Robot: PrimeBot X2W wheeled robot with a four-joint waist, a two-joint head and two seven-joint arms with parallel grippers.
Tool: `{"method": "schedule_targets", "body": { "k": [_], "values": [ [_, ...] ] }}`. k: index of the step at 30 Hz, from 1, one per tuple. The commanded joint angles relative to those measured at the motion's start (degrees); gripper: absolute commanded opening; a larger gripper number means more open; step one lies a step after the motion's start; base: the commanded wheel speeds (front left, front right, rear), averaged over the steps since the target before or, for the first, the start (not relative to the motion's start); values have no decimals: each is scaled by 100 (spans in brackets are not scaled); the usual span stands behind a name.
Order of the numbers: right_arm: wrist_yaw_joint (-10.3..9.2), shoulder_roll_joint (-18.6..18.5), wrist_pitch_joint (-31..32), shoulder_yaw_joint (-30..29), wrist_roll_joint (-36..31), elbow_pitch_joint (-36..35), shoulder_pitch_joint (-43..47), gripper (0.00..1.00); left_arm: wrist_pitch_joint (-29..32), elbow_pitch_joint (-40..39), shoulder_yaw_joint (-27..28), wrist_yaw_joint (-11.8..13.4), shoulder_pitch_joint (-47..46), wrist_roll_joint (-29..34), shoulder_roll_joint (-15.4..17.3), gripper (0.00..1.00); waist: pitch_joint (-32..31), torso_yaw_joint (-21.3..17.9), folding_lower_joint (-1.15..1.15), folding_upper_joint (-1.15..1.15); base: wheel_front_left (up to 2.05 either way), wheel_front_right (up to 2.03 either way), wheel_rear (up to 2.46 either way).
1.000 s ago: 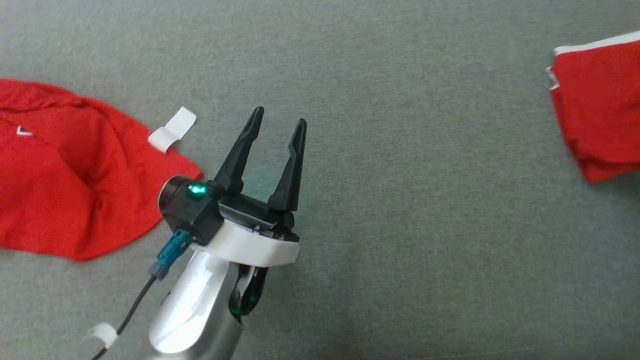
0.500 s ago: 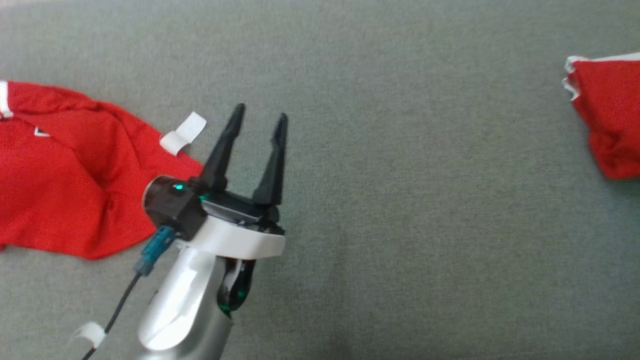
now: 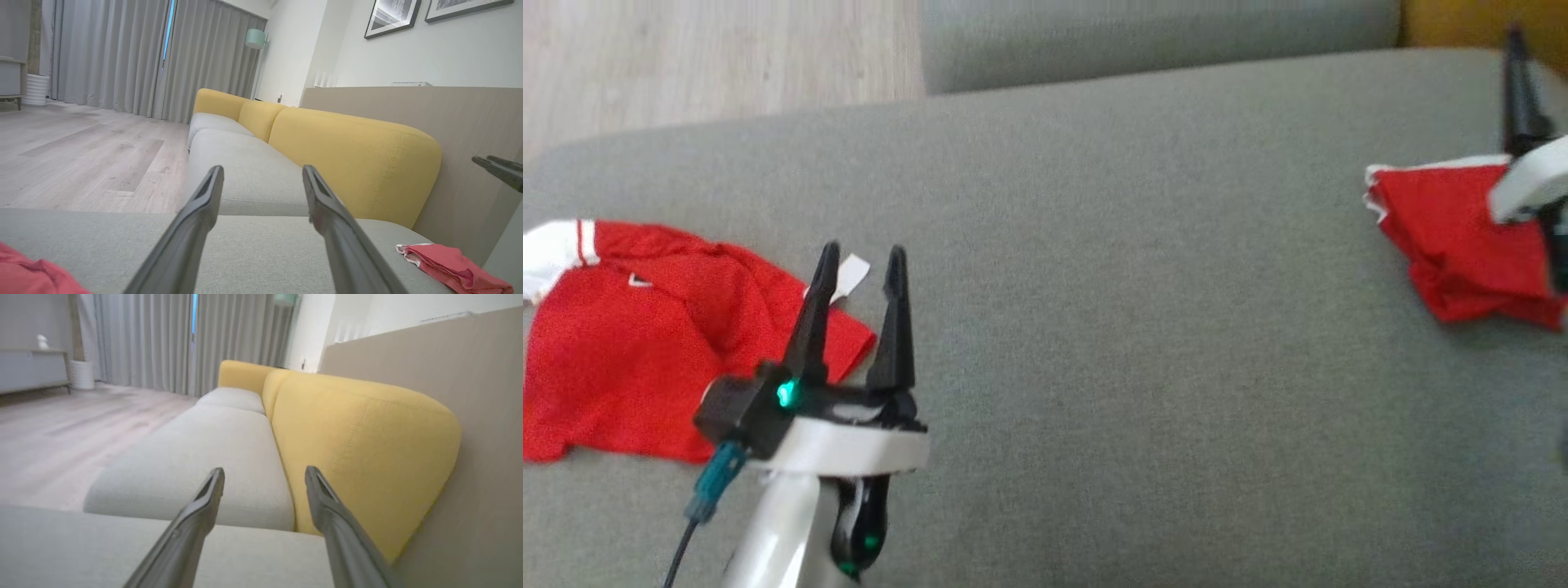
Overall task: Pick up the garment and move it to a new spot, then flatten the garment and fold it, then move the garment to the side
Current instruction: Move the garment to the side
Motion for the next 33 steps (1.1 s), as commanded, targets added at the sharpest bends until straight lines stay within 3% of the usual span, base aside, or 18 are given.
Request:
{"method": "schedule_targets", "body": {
  "k": [1,11,15,24,33],
  "values": [
    [20,197,-64,-80,93,-371,237,100,-28,-182,278,9,10,72,21,100,-276,-45,1,0,0,0,0],
    [20,1714,-68,-753,210,-1728,1746,100,-28,-199,478,-29,526,94,21,100,-597,-89,1,0,0,0,0],
    [20,2060,-68,-979,-1,-2183,2517,100,-28,-196,448,-33,637,82,21,100,-613,-91,1,0,0,0,0],
    [20,2211,-68,-1151,-291,-3015,3733,100,-28,-96,349,-48,801,26,21,100,-589,-70,1,0,0,0,0],
    [20,2214,-68,-1090,-325,-3315,3985,100,-28,-69,409,-58,784,-6,21,100,-536,-44,1,0,0,0,0]
  ]
}}
